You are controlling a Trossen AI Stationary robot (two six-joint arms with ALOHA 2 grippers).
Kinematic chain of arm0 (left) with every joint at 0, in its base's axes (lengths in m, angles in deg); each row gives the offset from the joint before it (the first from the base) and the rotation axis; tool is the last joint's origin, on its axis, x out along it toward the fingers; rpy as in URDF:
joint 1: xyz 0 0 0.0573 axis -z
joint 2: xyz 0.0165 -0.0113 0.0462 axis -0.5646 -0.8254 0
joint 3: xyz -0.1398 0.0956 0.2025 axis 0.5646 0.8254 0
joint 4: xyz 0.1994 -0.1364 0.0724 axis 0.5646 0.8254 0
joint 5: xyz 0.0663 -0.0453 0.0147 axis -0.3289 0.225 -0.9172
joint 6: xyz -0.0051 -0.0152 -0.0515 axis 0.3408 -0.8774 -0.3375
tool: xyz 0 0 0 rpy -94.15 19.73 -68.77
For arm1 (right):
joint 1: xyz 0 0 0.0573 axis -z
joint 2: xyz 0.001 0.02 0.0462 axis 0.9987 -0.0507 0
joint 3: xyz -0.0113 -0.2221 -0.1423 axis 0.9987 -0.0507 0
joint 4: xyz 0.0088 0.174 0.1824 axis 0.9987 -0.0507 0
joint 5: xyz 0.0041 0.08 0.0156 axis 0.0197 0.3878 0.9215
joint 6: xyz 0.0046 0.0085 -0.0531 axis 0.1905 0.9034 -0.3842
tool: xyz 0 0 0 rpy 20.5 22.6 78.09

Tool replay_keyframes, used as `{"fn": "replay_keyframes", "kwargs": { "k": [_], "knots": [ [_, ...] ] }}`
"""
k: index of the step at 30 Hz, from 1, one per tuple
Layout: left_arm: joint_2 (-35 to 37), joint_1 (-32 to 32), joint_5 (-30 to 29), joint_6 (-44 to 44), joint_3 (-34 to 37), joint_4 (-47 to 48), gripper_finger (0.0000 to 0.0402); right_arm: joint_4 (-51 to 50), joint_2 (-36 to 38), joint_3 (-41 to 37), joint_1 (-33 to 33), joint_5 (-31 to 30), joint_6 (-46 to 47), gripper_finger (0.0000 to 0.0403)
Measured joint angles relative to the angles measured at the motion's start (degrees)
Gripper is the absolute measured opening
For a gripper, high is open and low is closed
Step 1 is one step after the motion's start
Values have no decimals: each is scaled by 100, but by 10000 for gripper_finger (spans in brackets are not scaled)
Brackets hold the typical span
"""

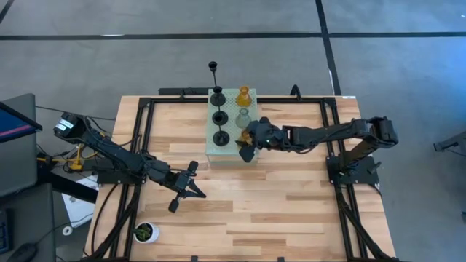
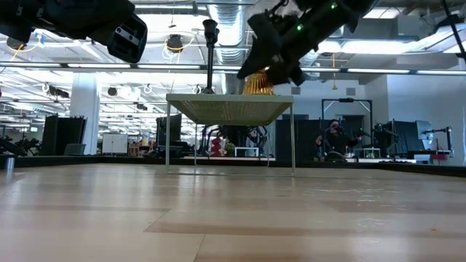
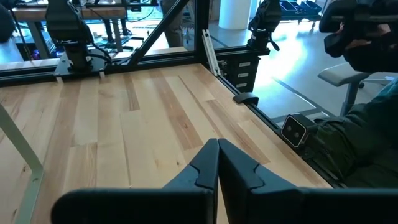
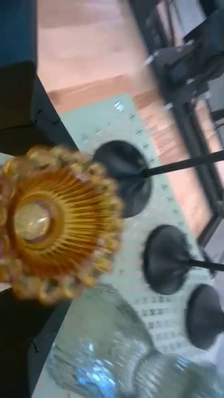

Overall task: Pick & Place candle stick holders
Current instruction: Put the yellow glass candle holder on the shelf aligned with the other green glass candle holder, then return to Home Position

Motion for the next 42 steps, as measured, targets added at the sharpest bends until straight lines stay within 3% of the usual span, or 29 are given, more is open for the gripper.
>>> {"fn": "replay_keyframes", "kwargs": {
  "k": [13,23,28,36,42],
  "knots": [
    [0,2,-1,0,0,-1,10,-107,1037,3,-45,-4,-67,264],
    [0,2,1,-20,0,-1,10,-455,2107,21,-543,-7,-509,259],
    [0,10,0,-26,0,1,10,-1324,2146,22,-966,-28,-507,200],
    [0,378,-1,-435,0,21,9,-2159,2036,16,-1527,-357,-751,18],
    [95,455,-481,-63,0,19,5,-2253,2112,23,-1584,-338,-1240,17]
  ]
}}
